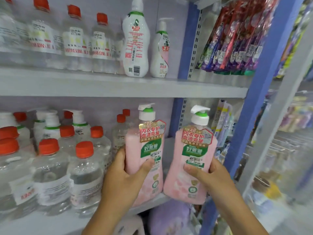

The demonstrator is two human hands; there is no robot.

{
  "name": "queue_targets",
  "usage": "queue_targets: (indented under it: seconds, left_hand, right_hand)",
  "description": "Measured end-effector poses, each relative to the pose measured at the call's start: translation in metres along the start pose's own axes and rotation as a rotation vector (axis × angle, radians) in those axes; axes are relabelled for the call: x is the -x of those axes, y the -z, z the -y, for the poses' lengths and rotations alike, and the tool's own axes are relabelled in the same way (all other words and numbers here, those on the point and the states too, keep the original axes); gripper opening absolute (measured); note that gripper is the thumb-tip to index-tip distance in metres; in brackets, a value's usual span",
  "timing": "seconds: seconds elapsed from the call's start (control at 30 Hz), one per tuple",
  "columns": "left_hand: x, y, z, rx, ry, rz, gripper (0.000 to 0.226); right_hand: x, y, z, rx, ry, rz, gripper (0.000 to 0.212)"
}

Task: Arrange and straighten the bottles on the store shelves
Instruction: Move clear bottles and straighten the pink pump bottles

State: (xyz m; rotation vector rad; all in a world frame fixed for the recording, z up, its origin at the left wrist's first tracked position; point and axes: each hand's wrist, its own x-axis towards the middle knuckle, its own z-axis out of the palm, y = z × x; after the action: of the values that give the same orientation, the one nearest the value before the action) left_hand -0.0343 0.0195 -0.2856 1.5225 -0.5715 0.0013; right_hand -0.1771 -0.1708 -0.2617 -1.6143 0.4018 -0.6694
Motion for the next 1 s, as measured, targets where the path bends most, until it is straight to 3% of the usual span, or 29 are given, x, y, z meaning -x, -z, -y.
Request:
queue_targets:
  seconds: [0.17, 0.3, 0.37, 0.47, 0.53, 0.67, 1.0]
  left_hand:
    - [0.035, 0.006, -0.017, 0.08, 0.004, 0.001, 0.048]
    - [0.073, 0.017, -0.031, 0.121, 0.04, -0.03, 0.042]
    - [0.098, 0.028, -0.038, 0.133, 0.063, -0.1, 0.044]
    - [0.136, 0.052, -0.044, 0.112, 0.089, -0.264, 0.049]
    - [0.165, 0.074, -0.044, 0.091, 0.121, -0.378, 0.053]
    - [0.227, 0.129, -0.053, 0.003, 0.142, -0.577, 0.057]
    - [0.369, 0.299, -0.079, -0.051, 0.087, -0.938, 0.05]
  right_hand:
    - [0.026, 0.008, 0.004, -0.051, 0.065, 0.036, 0.049]
    - [0.032, 0.015, 0.004, -0.088, 0.074, 0.178, 0.066]
    - [0.033, 0.014, 0.0, -0.132, 0.054, 0.259, 0.083]
    - [0.042, -0.003, -0.01, -0.197, 0.04, 0.409, 0.088]
    - [0.054, -0.026, -0.017, -0.226, 0.007, 0.52, 0.082]
    - [0.092, -0.09, -0.02, -0.301, -0.066, 0.69, 0.052]
    - [0.218, -0.272, 0.021, -0.303, -0.073, 1.023, 0.052]
